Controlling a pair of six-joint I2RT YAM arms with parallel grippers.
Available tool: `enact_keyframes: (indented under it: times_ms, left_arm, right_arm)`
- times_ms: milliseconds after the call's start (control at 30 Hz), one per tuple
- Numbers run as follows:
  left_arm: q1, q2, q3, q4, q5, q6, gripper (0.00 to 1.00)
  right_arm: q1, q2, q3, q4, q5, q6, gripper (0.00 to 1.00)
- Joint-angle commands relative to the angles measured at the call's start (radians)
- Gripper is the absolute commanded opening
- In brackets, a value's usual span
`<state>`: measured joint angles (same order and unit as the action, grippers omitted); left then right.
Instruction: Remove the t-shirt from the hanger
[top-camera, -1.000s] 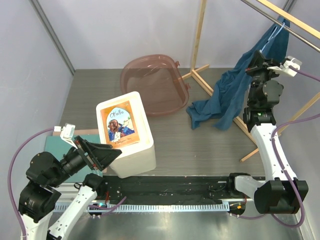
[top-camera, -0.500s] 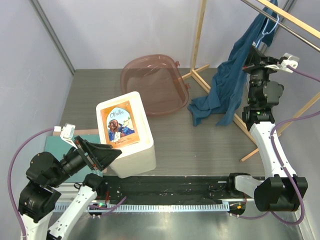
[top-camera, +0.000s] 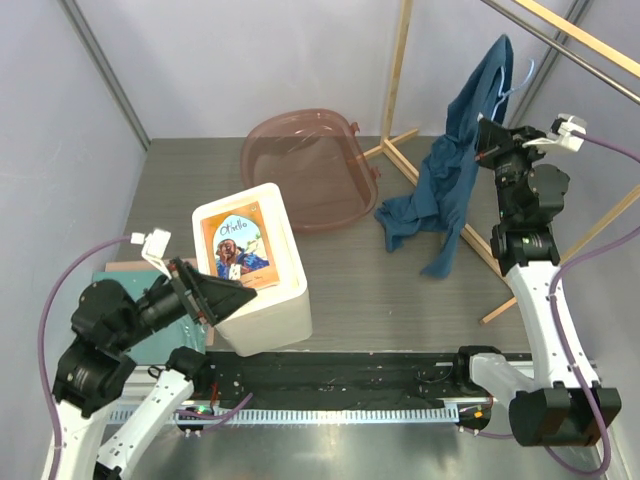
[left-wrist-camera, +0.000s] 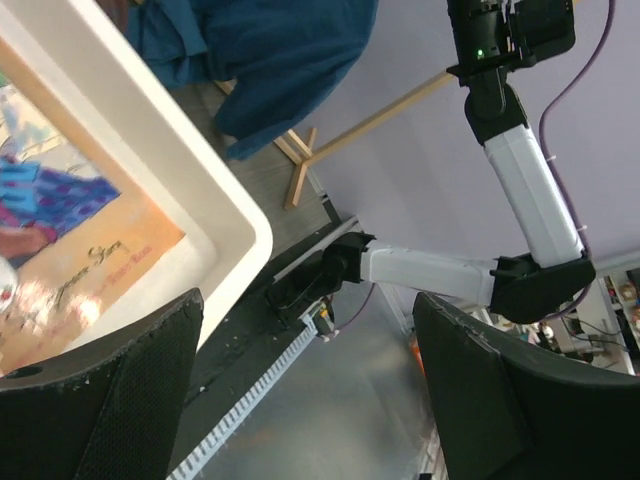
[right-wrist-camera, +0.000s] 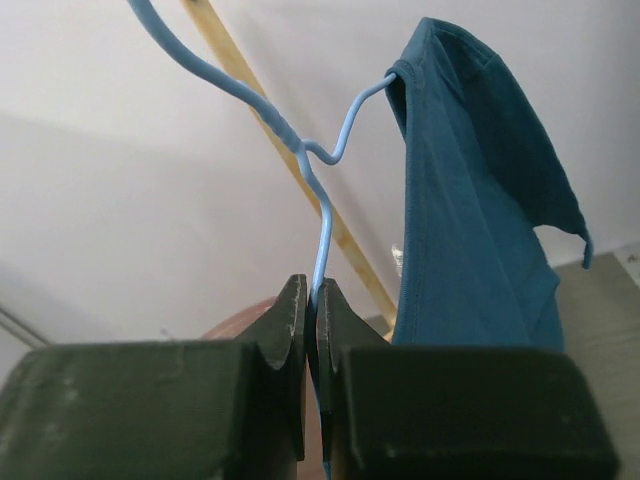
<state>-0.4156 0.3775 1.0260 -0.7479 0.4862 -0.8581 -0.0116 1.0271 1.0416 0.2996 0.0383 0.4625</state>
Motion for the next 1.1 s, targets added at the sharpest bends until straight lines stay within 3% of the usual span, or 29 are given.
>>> enact_keyframes:
  times_ms: [0,167,267,433,500,633,667,733,767,867,967,1067]
  left_arm:
    - [0.006,0.170,0.020,0.208,0.130,-0.050,0.81]
    - [-0.032,0.356,0.110,0.453,0.172,-0.117,0.80]
    - [-0.171,0.478,0.192,0.510,0.083,-0.078,0.79]
    - [-0.545,0.708,0.325,0.498,-0.215,0.086,0.77]
    - [-0.629,0.818,0.394,0.481,-0.300,0.182,0.77]
    - [-0.857,0.989,0.506,0.414,-0.636,0.371,0.77]
    - [-0.894,1.027,0.528,0.404,-0.796,0.407,0.79]
    - [-0.987,1.142,0.592,0.383,-0.967,0.503,0.81]
    - [-1.011,1.179,0.614,0.375,-1.077,0.524,0.83]
    - [-1.069,1.311,0.712,0.337,-1.188,0.588,0.88]
    - [-1.082,1.385,0.769,0.286,-1.227,0.573,0.88]
    - [-1.082,1.387,0.726,0.326,-1.229,0.570,0.87]
  right_arm:
    - [0.006,-0.099,0.072,-0.215,-0.075,0.071,0.01]
    - [0.007,-0.154,0.074,-0.362,-0.188,0.200,0.01]
    - [0.007,-0.168,0.063,-0.415,-0.236,0.280,0.01]
    - [0.007,-0.150,0.113,-0.530,-0.271,0.358,0.01]
    - [0.009,-0.151,0.138,-0.566,-0.265,0.363,0.01]
    - [0.007,-0.165,0.136,-0.590,-0.262,0.351,0.01]
    - [0.007,-0.168,0.133,-0.590,-0.276,0.355,0.01]
    - [0.009,-0.183,0.115,-0.579,-0.290,0.372,0.01]
    - [0.012,-0.186,0.109,-0.574,-0.301,0.377,0.01]
    - [0.012,-0.190,0.124,-0.576,-0.319,0.374,0.01]
    - [0.048,-0.190,0.167,-0.611,-0.307,0.340,0.01]
    - [0.059,-0.190,0.196,-0.659,-0.278,0.320,0.01]
